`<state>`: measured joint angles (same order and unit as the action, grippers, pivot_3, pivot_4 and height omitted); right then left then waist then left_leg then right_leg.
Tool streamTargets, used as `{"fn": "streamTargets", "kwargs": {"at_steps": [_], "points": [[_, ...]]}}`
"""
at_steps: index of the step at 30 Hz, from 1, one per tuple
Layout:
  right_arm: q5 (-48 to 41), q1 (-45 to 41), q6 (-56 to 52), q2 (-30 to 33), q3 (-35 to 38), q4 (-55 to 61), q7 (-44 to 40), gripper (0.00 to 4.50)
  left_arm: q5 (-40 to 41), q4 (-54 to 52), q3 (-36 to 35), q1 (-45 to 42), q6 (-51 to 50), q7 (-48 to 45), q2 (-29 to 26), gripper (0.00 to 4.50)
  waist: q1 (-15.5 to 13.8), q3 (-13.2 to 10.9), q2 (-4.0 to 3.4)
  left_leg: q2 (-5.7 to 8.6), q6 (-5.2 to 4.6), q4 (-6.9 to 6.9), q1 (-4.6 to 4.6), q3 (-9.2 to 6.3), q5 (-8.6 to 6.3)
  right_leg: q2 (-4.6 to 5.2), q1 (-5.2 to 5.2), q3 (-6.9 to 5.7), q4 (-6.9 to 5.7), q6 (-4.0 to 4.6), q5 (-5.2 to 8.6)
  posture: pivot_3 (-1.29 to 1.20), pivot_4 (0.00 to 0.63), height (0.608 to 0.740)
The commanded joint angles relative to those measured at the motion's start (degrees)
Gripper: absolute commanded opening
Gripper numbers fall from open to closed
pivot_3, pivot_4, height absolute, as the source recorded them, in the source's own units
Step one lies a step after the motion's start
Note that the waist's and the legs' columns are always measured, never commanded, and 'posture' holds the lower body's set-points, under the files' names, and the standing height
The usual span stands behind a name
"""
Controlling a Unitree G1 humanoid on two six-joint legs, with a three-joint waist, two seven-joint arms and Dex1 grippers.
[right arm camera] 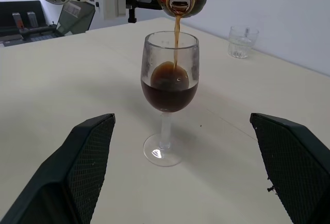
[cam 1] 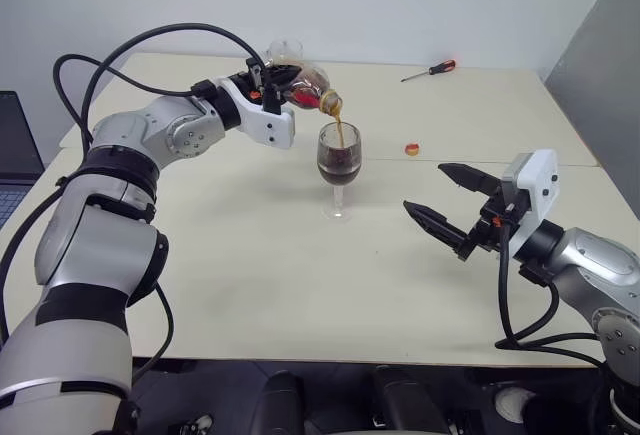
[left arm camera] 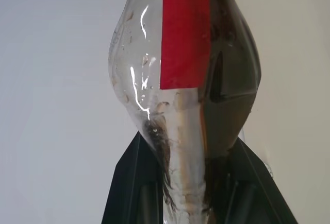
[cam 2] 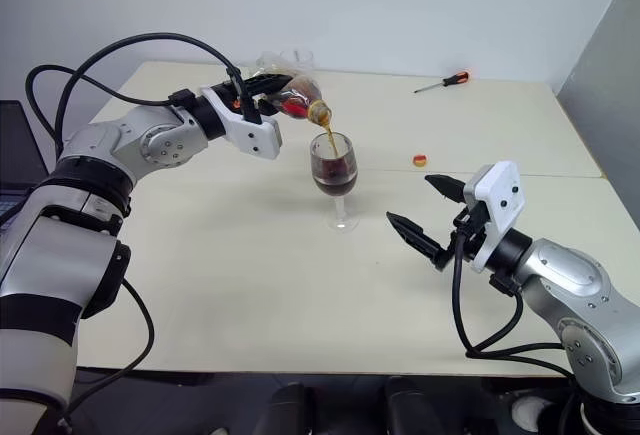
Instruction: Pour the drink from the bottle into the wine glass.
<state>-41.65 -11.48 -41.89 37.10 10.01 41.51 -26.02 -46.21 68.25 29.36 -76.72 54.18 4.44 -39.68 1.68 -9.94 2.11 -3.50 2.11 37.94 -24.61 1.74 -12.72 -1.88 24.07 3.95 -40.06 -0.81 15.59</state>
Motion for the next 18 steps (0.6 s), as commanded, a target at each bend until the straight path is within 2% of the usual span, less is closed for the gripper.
{"fn": "streamTargets", "kwargs": {"at_steps": [1, 7, 13, 15, 18], "points": [[0.0, -0.7, 1.0, 0.7, 1.1, 0.5, -0.4, 4.50, 1.5, -0.1, -1.2, -1.6, 0.1, 0.9, -0.2, 0.74, 0.0, 0.0, 0.00, 0.00, 0.00, 0.00, 0.00, 0.00, 0.00, 0.00, 0.00, 0.00, 0.00, 0.00, 0.00, 0.00, 0.150, 0.740], [-0.2, -0.5, 0.9, 0.7, 1.2, 0.9, -0.4, 4.50, 3.0, 0.2, -2.2, -1.2, 0.3, 0.0, 0.2, 0.74, 0.0, 0.0, 0.00, 0.00, 0.00, 0.00, 0.00, 0.00, 0.00, 0.00, 0.00, 0.00, 0.00, 0.00, 0.00, 0.00, 0.150, 0.740], [0.0, -0.3, 0.9, 0.7, 0.9, 1.0, -0.4, 4.50, 21.9, 2.6, -13.6, 1.4, -1.0, -17.5, 5.7, 0.74, 0.0, 0.0, 0.00, 0.00, 0.00, 0.02, -0.01, 0.01, 0.00, 0.00, 0.00, -0.01, -0.01, 0.01, 0.00, 0.00, 0.150, 0.740], [0.1, -0.4, 0.9, 0.8, 0.7, 0.8, -0.4, 4.50, 30.3, 1.8, -18.8, 2.4, -3.5, -25.7, 8.7, 0.74, 0.0, 0.0, -0.01, 0.00, 0.00, 0.02, -0.01, 0.01, 0.00, 0.00, 0.00, -0.02, -0.02, 0.01, -0.01, 0.00, 0.150, 0.740], [0.2, -0.5, 0.9, 0.7, 0.5, 0.7, -0.5, 4.50, 38.9, -0.2, -24.7, 3.3, -8.9, -33.1, 11.7, 0.74, 0.0, 0.0, -0.01, 0.00, 0.00, 0.05, -0.01, 0.00, 0.00, 0.00, -0.01, -0.02, -0.03, 0.02, -0.01, 0.00, 0.150, 0.740]]}}
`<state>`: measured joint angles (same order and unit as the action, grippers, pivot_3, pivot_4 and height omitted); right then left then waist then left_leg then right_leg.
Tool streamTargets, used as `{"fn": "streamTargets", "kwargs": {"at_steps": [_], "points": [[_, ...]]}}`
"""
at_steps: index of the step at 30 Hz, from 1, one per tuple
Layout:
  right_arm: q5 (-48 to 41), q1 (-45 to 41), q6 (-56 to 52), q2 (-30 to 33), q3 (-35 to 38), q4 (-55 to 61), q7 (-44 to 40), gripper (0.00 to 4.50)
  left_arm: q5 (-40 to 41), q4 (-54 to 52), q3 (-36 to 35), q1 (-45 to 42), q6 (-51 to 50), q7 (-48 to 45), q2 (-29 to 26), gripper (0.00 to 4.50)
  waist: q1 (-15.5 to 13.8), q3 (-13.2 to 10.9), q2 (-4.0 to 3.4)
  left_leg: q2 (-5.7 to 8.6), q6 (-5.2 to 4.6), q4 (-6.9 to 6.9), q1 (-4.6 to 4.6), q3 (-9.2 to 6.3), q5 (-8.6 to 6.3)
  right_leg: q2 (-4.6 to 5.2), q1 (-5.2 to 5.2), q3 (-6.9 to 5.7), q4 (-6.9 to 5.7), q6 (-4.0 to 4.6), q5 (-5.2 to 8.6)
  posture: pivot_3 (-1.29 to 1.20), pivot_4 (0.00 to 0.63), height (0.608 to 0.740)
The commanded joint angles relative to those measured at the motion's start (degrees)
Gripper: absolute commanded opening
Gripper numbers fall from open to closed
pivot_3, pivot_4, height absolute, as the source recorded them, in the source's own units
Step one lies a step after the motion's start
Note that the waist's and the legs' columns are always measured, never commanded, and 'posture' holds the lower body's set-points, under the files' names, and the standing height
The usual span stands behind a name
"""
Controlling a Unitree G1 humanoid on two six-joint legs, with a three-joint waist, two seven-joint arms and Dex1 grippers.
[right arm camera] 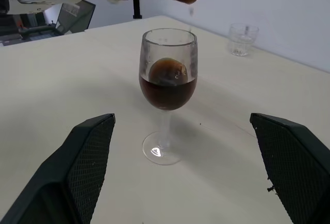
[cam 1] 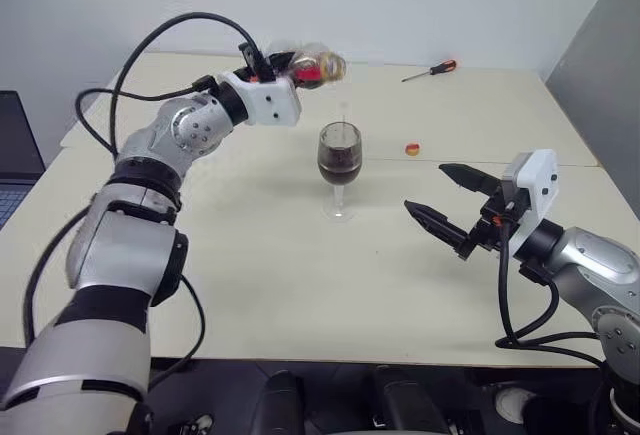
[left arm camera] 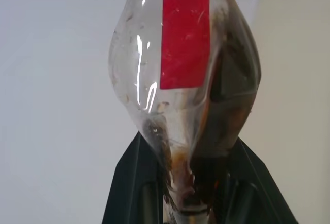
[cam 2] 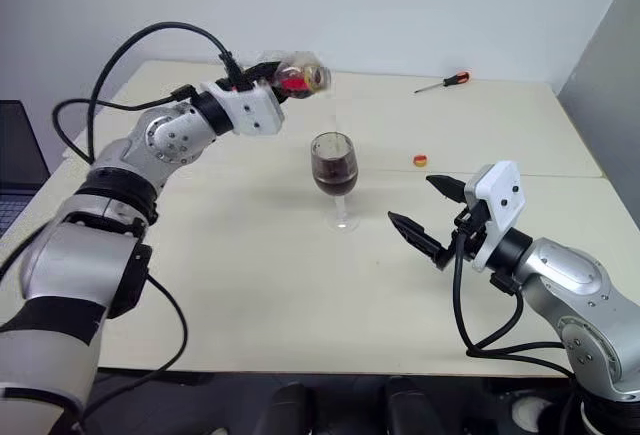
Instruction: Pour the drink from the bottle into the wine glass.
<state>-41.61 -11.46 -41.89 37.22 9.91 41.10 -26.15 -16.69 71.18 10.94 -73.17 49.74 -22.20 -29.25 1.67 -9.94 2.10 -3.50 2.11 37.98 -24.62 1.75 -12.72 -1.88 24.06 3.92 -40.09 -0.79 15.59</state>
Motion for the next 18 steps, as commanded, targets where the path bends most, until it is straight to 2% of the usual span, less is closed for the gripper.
{"fn": "streamTargets", "kwargs": {"at_steps": [1, 4, 7, 10, 18], "points": [[0.2, -0.5, 0.9, 0.6, 0.5, 1.1, -0.4, 4.50, 11.8, -3.9, -8.1, 0.1, -6.7, -8.0, 2.0, 0.74, 0.1, 0.0, 0.00, 0.00, 0.00, 0.00, 0.00, 0.00, 0.00, 0.00, 0.00, 0.01, 0.00, 0.00, 0.00, 0.00, 0.150, 0.740], [0.2, -0.7, 0.8, 0.7, 0.2, 0.9, -0.6, 4.50, 17.7, -6.4, -12.9, 2.5, -13.8, -10.2, 3.5, 0.74, 0.3, 0.0, -0.01, -0.01, 0.00, 0.00, 0.01, -0.03, 0.00, -0.03, 0.00, 0.01, -0.02, 0.00, 0.00, 0.00, 0.150, 0.740], [0.0, -1.2, 0.7, 0.8, 0.0, 0.8, -0.9, 4.50, 20.3, -9.7, -15.5, 6.0, -19.8, -9.6, 3.9, 0.74, 0.4, 0.0, -0.02, -0.03, 0.00, -0.01, 0.06, -0.04, 0.00, -0.06, 0.00, 0.06, -0.08, 0.00, 0.00, 0.00, 0.150, 0.740], [-0.5, -2.0, 0.3, 1.4, -0.3, 0.3, -2.0, 4.50, 23.6, -15.0, -18.9, 13.0, -26.5, -7.2, 4.3, 0.74, 0.4, 0.0, -0.03, -0.03, 0.00, 0.00, 0.09, -0.05, 0.00, -0.06, 0.00, 0.04, -0.17, 0.00, 0.00, 0.00, 0.150, 0.740], [-0.3, -5.6, 0.4, 2.1, -1.8, -2.4, -4.5, 4.50, 25.1, -31.8, -21.1, 28.0, -38.4, 0.3, 7.4, 0.74, -0.2, 0.1, 0.03, -0.03, 0.00, 0.06, 0.09, -0.07, 0.00, -0.02, -0.01, 0.02, -0.22, 0.00, 0.00, 0.00, 0.150, 0.740]]}}
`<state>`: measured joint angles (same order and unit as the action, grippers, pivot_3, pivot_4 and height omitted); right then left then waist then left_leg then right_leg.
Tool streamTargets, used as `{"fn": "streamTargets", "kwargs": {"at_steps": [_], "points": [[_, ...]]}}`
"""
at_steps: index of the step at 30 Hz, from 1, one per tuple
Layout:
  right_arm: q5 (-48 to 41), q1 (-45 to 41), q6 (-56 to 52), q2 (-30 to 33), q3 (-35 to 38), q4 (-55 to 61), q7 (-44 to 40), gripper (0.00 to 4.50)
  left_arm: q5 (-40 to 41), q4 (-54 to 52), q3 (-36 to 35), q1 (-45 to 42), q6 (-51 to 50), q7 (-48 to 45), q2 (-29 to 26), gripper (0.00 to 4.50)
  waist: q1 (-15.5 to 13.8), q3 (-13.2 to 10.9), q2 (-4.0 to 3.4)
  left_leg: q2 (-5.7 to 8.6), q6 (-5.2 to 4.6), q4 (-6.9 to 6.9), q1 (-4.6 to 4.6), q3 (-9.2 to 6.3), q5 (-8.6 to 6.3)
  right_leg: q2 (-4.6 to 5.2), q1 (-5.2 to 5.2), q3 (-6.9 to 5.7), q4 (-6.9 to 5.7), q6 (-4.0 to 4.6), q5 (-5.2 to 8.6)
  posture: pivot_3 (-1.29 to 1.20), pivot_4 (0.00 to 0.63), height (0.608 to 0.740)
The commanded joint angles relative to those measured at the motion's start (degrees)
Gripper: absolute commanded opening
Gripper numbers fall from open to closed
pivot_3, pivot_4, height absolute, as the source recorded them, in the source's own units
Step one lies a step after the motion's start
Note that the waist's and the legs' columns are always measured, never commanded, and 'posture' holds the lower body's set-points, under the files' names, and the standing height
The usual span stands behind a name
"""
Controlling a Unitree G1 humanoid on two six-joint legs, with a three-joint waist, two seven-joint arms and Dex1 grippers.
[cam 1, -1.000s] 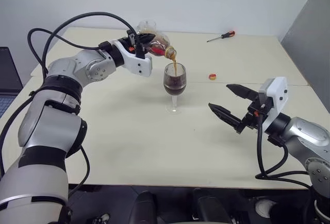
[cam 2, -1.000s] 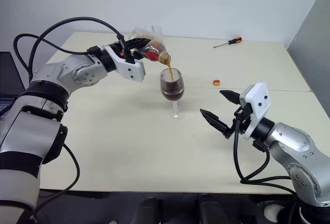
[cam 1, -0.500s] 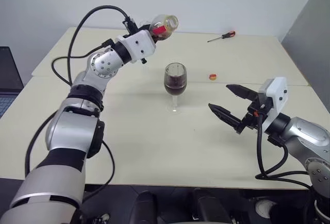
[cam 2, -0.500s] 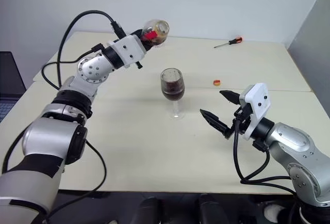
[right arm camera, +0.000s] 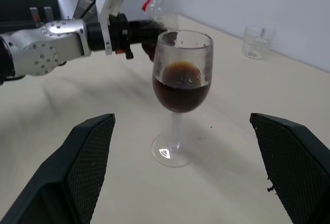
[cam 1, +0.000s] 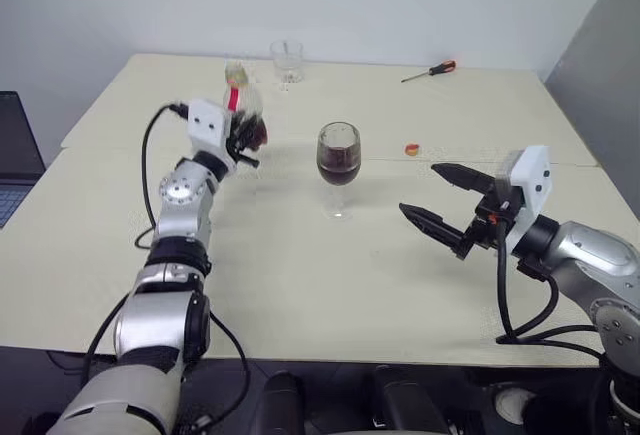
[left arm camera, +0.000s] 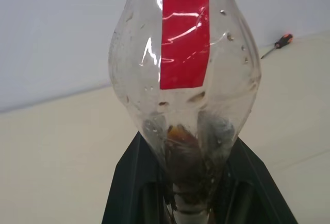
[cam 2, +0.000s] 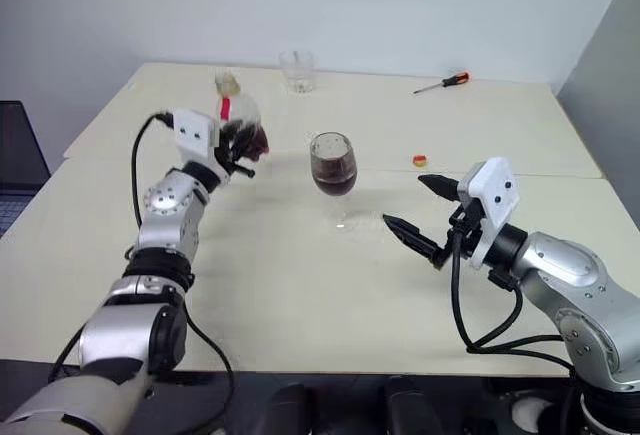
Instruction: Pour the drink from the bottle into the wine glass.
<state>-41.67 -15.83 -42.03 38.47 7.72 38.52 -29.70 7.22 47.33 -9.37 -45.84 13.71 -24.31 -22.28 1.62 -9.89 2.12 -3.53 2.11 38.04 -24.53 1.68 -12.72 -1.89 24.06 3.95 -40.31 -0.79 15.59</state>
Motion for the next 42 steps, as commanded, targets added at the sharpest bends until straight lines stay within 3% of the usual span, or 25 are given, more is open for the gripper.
{"fn": "streamTargets", "kwargs": {"at_steps": [1, 9, 10, 19, 20, 28, 31, 38, 42], "points": [[-0.2, -1.7, 0.5, 0.8, 0.1, -0.3, -1.4, 4.50, 1.1, -10.2, -0.8, 2.5, -3.6, 3.6, 1.2, 0.74, -0.3, 0.0, 0.02, 0.01, 0.00, 0.02, -0.02, -0.02, 0.00, 0.01, 0.00, -0.02, 0.00, 0.00, 0.00, 0.00, 0.150, 0.740], [0.3, -4.0, 0.9, 0.8, -1.6, -2.9, -4.0, 4.50, 0.5, -19.5, -0.8, 11.1, -10.4, 9.8, 4.3, 0.74, 0.0, 0.0, 0.05, 0.01, 0.00, 0.01, 0.01, -0.02, 0.00, 0.00, -0.01, 0.01, 0.00, 0.00, 0.00, 0.00, 0.150, 0.740], [0.4, -4.3, 1.0, 0.7, -1.8, -3.3, -4.2, 4.50, 0.2, -19.4, -1.0, 11.4, -10.5, 10.7, 4.2, 1.45, 0.0, 0.0, 0.05, 0.00, 0.00, 0.01, 0.01, -0.04, 0.00, -0.01, -0.01, 0.00, 0.00, 0.00, 0.00, 0.00, 0.150, 0.740], [1.2, -5.5, 1.6, 0.1, -2.8, -4.8, -5.3, 4.50, 0.1, -20.2, -1.1, 13.9, -10.0, 12.2, 3.6, 4.35, 0.0, 0.0, 0.05, 0.00, 0.00, -0.01, 0.03, -0.03, 0.00, -0.02, -0.02, 0.01, 0.00, 0.00, 0.00, 0.00, 0.150, 0.740], [1.3, -5.5, 1.6, 0.0, -2.8, -4.9, -5.4, 4.50, -0.1, -20.8, -1.0, 14.2, -10.1, 12.3, 3.5, 4.49, 0.0, 0.0, 0.05, 0.00, 0.00, -0.01, 0.03, -0.04, 0.00, -0.02, -0.02, 0.00, 0.00, 0.00, 0.00, 0.00, 0.150, 0.740], [2.3, -6.6, 2.4, -1.1, -3.7, -6.4, -6.7, 4.50, 0.7, -28.4, -0.5, 17.6, -14.4, 11.1, 2.0, 4.49, 0.1, 0.0, 0.05, -0.01, 0.00, -0.04, 0.05, -0.03, 0.00, -0.02, -0.02, 0.03, 0.00, 0.00, 0.00, 0.00, 0.150, 0.740], [2.6, -7.2, 2.9, -1.3, -4.0, -7.6, -7.4, 4.50, 3.3, -35.8, 0.0, 21.0, -20.5, 6.8, 0.5, 4.49, 0.1, 0.0, 0.05, -0.02, 0.00, -0.05, 0.05, -0.02, 0.00, -0.02, -0.02, 0.03, 0.00, 0.00, 0.00, 0.00, 0.150, 0.740], [3.9, -8.3, 4.7, -0.7, -4.2, -11.3, -10.4, 4.50, 7.9, -47.2, -2.8, 23.2, -32.6, 3.7, -4.3, 4.49, 0.1, 0.0, 0.05, -0.01, 0.00, -0.06, 0.07, -0.03, 0.00, -0.01, -0.02, 0.02, 0.01, -0.06, 0.04, 0.00, 0.150, 0.740], [5.6, -9.8, 6.4, 0.0, -5.9, -15.2, -14.6, 4.50, 10.4, -48.7, -5.0, 27.8, -35.6, -3.0, -10.1, 4.49, 0.4, 0.0, 0.04, -0.02, -0.01, -0.09, 0.11, 0.01, -0.01, -0.01, -0.02, 0.05, 0.04, -0.06, 0.05, 0.00, 0.150, 0.740]]}}
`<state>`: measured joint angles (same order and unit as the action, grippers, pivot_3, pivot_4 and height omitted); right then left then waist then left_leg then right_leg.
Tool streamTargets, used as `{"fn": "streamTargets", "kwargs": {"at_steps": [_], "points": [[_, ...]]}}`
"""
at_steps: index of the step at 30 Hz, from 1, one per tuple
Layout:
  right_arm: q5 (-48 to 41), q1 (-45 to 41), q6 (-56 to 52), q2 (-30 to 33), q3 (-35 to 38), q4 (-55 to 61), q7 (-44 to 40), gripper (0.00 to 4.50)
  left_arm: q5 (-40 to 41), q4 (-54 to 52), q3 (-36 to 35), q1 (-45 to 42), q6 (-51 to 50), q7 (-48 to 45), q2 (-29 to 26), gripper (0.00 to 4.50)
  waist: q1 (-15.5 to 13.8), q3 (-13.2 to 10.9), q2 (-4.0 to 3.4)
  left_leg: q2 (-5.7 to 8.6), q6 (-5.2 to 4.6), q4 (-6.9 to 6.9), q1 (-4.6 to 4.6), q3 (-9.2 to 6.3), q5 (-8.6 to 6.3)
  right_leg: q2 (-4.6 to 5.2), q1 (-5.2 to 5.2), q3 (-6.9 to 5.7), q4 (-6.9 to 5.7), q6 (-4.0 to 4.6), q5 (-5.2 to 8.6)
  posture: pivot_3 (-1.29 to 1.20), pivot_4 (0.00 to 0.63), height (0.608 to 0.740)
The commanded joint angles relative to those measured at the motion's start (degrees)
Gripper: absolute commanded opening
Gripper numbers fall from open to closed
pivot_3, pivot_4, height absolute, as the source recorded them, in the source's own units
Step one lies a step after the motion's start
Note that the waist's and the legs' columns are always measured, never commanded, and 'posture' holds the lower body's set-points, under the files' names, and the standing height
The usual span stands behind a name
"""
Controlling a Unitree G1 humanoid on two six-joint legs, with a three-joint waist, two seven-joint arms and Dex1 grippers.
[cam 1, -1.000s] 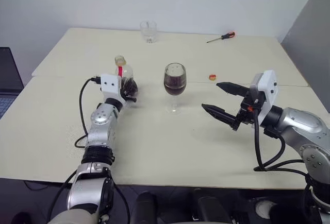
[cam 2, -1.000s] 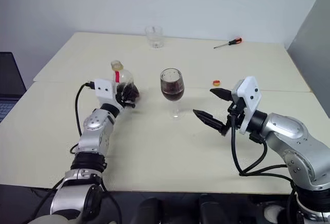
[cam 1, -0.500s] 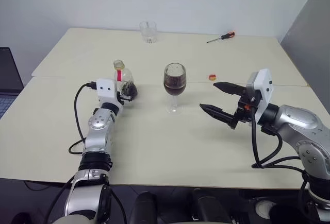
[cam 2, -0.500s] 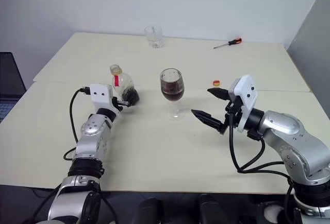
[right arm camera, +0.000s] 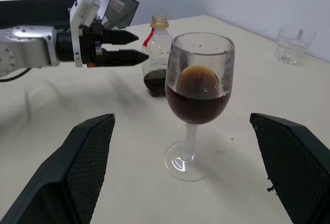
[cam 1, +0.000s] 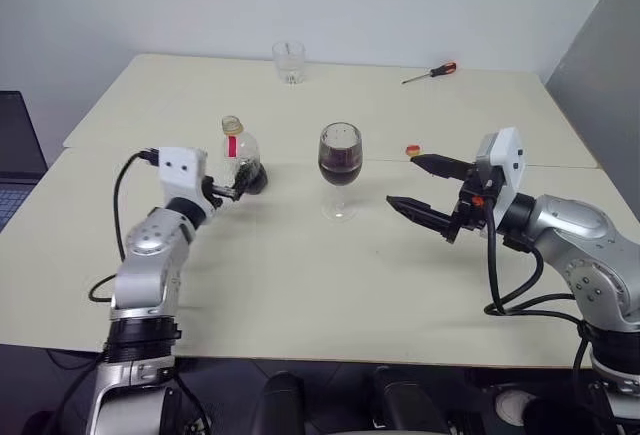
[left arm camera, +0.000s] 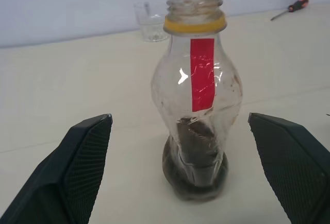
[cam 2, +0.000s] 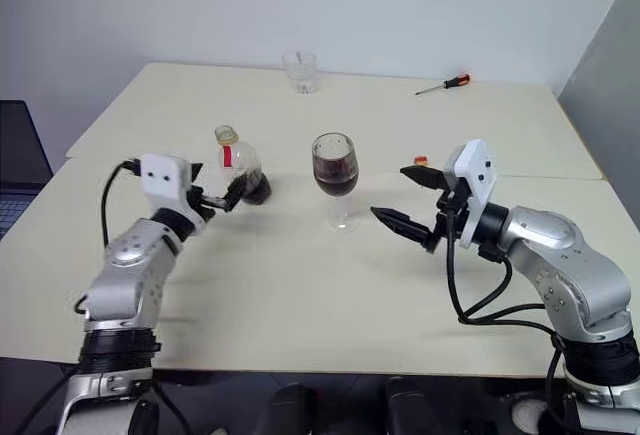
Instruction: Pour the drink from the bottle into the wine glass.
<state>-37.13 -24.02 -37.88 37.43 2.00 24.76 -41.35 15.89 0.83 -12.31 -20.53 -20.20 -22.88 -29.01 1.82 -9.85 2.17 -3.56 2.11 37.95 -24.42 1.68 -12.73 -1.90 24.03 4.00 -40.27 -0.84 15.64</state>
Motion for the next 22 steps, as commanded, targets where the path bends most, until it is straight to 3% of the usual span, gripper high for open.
{"fn": "streamTargets", "kwargs": {"at_steps": [1, 4, 9, 17, 22], "points": [[1.8, -2.2, 3.0, 1.3, -0.5, -2.8, -4.1, 4.50, 3.5, -2.8, -2.7, 3.4, -2.7, -6.8, -4.7, 4.49, 0.3, 0.0, 0.00, -0.03, 0.00, -0.04, 0.03, 0.02, 0.00, -0.01, 0.01, 0.03, 0.00, 0.01, 0.01, 0.00, 0.150, 0.740], [3.3, -4.7, 4.6, 2.3, -0.6, -7.0, -6.9, 4.50, 4.4, -4.9, -2.7, 4.4, -4.9, -13.5, -11.9, 4.49, 0.4, 0.0, 0.00, -0.06, 0.00, -0.07, 0.06, 0.01, 0.00, -0.05, 0.04, 0.00, -0.01, 0.02, 0.06, 0.00, 0.150, 0.740], [5.8, -7.8, 7.0, 4.2, -1.7, -12.8, -12.6, 4.50, 11.6, -4.4, -4.8, -1.1, -10.0, -24.8, -20.5, 4.49, -0.3, 0.0, 0.01, -0.03, 0.00, -0.05, 0.04, 0.00, 0.00, 0.00, 0.01, -0.08, 0.03, -0.02, 0.22, 0.00, 0.150, 0.740], [6.0, -8.8, 7.0, 7.3, -1.5, -14.7, -19.6, 4.50, 15.8, -4.7, -3.0, 1.7, -13.4, -38.9, -27.4, 4.49, 0.1, -0.1, -0.06, -0.09, -0.01, -0.13, 0.03, 0.12, -0.01, 0.01, 0.04, 0.01, 0.18, 0.05, 0.25, 0.00, 0.150, 0.740], [6.7, -8.3, 7.7, 8.4, -0.4, -15.7, -20.4, 4.50, 17.0, -4.7, -2.7, 1.2, -14.6, -42.4, -28.3, 4.49, 0.1, -0.1, -0.07, -0.14, -0.02, -0.13, 0.04, 0.03, -0.01, -0.03, 0.05, -0.07, 0.13, 0.08, 0.29, 0.00, 0.150, 0.740]]}}
